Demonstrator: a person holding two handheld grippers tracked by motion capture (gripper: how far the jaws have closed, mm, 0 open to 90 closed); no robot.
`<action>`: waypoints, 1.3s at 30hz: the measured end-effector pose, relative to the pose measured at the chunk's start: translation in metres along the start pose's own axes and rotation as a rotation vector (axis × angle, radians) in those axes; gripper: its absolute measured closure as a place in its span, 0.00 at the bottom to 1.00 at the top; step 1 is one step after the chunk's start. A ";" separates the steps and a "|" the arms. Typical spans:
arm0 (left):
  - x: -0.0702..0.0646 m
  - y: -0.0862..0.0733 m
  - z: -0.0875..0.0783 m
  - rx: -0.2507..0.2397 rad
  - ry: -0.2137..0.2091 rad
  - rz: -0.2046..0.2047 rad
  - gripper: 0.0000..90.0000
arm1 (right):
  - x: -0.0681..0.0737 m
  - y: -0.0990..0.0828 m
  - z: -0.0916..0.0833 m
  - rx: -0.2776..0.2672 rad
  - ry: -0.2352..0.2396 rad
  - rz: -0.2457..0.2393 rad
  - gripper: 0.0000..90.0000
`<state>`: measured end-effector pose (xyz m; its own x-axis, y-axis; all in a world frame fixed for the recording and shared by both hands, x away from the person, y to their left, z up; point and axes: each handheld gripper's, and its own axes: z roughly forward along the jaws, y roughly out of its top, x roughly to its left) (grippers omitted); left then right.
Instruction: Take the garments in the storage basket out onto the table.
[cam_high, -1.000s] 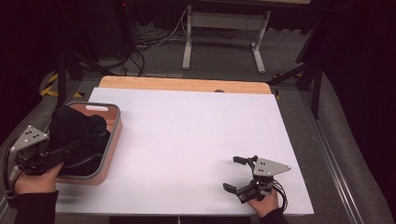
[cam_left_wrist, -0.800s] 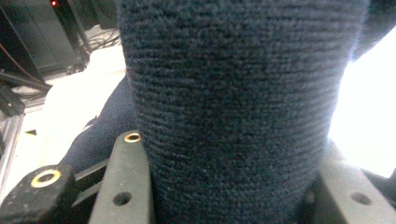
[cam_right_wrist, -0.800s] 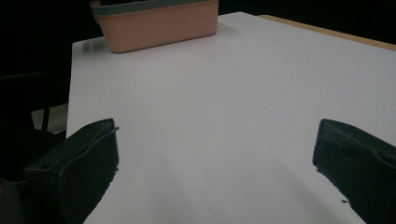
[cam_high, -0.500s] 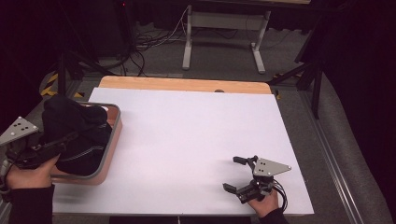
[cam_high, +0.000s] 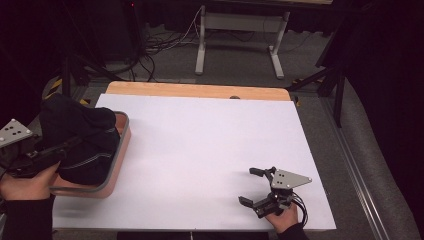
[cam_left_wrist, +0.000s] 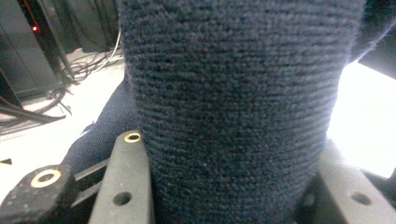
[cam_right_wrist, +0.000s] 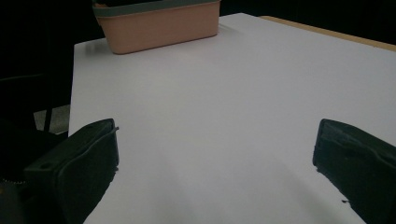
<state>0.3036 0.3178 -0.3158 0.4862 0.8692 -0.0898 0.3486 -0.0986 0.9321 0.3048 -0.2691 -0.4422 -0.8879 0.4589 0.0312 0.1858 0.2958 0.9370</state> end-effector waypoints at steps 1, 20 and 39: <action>-0.001 0.002 0.000 -0.003 -0.003 0.003 0.65 | 0.000 0.000 0.000 0.001 0.001 0.000 0.01; -0.035 0.034 0.022 -0.056 -0.160 0.045 0.65 | 0.000 0.000 0.000 -0.001 0.005 0.000 0.01; -0.075 0.053 0.061 -0.064 -0.297 0.086 0.65 | 0.000 0.001 -0.003 -0.011 0.009 -0.004 0.01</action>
<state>0.3344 0.2177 -0.2813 0.7278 0.6785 -0.0993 0.2490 -0.1266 0.9602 0.3038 -0.2711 -0.4408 -0.8924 0.4503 0.0306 0.1777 0.2882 0.9410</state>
